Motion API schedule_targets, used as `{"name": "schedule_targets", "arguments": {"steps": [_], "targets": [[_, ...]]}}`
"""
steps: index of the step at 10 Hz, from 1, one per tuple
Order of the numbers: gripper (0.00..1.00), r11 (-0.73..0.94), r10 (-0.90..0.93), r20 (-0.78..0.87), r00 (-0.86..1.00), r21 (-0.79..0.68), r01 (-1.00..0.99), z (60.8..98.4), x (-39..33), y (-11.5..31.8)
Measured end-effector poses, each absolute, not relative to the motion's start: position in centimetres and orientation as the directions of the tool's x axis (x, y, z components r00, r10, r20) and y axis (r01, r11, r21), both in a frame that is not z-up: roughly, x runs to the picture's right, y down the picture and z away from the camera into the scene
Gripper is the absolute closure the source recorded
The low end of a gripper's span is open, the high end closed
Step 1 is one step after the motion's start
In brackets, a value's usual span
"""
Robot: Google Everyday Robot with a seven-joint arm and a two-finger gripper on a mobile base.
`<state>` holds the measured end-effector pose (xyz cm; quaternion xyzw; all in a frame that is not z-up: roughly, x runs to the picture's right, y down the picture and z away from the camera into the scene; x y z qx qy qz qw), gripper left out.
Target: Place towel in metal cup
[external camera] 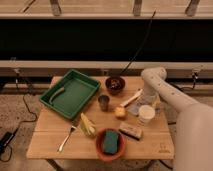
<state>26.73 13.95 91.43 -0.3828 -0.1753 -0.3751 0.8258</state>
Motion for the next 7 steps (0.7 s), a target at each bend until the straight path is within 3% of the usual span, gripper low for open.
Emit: {"name": "schedule_targets", "arguments": {"steps": [2,7], "targets": [[1.0,0.421,-0.483,0.575,0.66,-0.509,0.751,91.1,27.2,13.9],[1.0,0.446,-0.513,0.571,0.641,-0.461,0.767,90.1,25.6,11.8]]}}
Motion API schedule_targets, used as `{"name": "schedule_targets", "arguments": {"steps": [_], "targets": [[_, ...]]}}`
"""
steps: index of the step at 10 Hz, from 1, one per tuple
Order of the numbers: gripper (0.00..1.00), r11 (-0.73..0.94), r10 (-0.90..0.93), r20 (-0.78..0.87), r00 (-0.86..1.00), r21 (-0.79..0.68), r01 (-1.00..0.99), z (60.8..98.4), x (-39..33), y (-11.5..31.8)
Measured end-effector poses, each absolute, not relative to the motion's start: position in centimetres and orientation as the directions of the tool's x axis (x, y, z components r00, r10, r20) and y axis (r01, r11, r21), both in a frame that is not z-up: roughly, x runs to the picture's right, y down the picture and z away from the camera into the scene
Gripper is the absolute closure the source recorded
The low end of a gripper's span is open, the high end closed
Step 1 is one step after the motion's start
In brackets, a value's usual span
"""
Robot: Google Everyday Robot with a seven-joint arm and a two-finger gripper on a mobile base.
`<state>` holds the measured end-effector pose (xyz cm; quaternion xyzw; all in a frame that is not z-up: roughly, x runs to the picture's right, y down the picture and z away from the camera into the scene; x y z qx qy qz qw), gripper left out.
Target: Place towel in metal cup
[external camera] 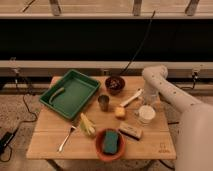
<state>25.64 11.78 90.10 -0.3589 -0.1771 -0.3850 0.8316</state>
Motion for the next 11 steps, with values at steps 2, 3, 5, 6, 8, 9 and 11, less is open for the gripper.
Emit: {"name": "schedule_targets", "arguments": {"steps": [2,3,5,6,8,9,11], "targets": [[1.0,0.46,-0.545,0.562,0.622,-0.42,0.782,87.7,24.4,8.6],[1.0,0.463,-0.563,0.559,0.609,-0.398,0.792,86.2,23.6,6.8],[1.0,0.454,-0.605,0.562,0.564,-0.337,0.824,83.8,20.3,3.5],[1.0,0.447,-0.616,0.567,0.546,-0.319,0.836,83.3,19.1,2.9],[1.0,0.423,-0.635,0.592,0.496,-0.271,0.865,82.9,15.7,2.1],[1.0,0.408,-0.643,0.61,0.463,-0.238,0.881,83.0,13.8,2.1],[1.0,0.385,-0.647,0.642,0.412,-0.192,0.903,83.0,11.2,2.5]]}}
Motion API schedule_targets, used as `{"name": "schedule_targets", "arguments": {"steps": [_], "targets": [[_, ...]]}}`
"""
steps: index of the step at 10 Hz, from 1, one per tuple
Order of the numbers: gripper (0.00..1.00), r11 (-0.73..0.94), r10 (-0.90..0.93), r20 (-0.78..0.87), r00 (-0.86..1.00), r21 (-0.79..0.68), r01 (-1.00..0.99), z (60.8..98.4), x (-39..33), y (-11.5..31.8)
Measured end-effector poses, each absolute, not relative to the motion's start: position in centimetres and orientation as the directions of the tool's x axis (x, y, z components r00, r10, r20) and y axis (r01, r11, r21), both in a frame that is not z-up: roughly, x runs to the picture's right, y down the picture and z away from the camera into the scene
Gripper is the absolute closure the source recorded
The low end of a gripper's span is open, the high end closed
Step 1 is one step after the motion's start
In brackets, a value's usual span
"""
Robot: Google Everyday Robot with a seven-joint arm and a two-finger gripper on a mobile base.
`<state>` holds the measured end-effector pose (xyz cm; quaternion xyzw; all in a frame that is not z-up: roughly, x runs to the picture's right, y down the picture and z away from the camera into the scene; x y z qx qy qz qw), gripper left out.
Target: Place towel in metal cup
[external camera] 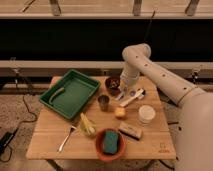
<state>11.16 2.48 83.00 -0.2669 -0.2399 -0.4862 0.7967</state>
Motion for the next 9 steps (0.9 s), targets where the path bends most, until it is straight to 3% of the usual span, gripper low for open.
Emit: {"name": "schedule_targets", "arguments": {"steps": [9], "targets": [[1.0,0.247,-0.665,0.723,0.189,-0.027,0.969,81.9,3.2,4.8]]}}
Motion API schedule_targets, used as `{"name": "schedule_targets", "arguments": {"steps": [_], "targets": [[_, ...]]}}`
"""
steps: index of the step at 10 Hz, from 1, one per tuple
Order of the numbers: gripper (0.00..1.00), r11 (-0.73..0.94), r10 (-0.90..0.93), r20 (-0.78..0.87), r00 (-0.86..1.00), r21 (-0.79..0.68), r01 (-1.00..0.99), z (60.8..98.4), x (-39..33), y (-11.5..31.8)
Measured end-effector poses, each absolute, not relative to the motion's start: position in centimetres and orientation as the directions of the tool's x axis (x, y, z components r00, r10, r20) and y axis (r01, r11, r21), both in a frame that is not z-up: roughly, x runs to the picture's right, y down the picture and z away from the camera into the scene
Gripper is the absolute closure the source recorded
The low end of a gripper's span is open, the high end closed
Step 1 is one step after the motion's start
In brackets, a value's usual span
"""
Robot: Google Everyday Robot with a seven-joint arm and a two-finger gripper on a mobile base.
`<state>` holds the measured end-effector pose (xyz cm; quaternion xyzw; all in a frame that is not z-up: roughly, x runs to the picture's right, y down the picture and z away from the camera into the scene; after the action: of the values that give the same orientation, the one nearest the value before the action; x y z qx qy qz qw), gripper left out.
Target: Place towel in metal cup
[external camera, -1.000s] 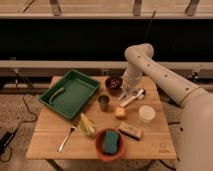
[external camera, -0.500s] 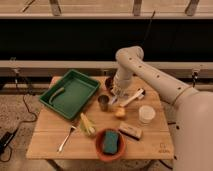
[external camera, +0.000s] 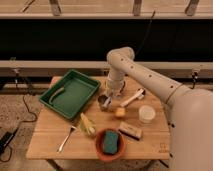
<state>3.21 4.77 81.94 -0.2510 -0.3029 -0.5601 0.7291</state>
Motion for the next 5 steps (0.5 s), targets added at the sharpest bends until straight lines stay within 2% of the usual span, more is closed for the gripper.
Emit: {"name": "schedule_targets", "arguments": {"steps": [2,3,4,5], "targets": [[0.99,0.219,-0.67,0.727,0.15,0.001,0.976,82.2,1.9,4.7],[0.95,0.211,-0.672,0.728,0.139,0.007,0.978,82.4,1.7,4.7],[0.87,0.202,-0.673,0.728,0.131,0.011,0.979,82.7,1.5,4.7],[0.75,0.19,-0.675,0.729,0.115,0.021,0.981,83.0,0.9,4.7]]}}
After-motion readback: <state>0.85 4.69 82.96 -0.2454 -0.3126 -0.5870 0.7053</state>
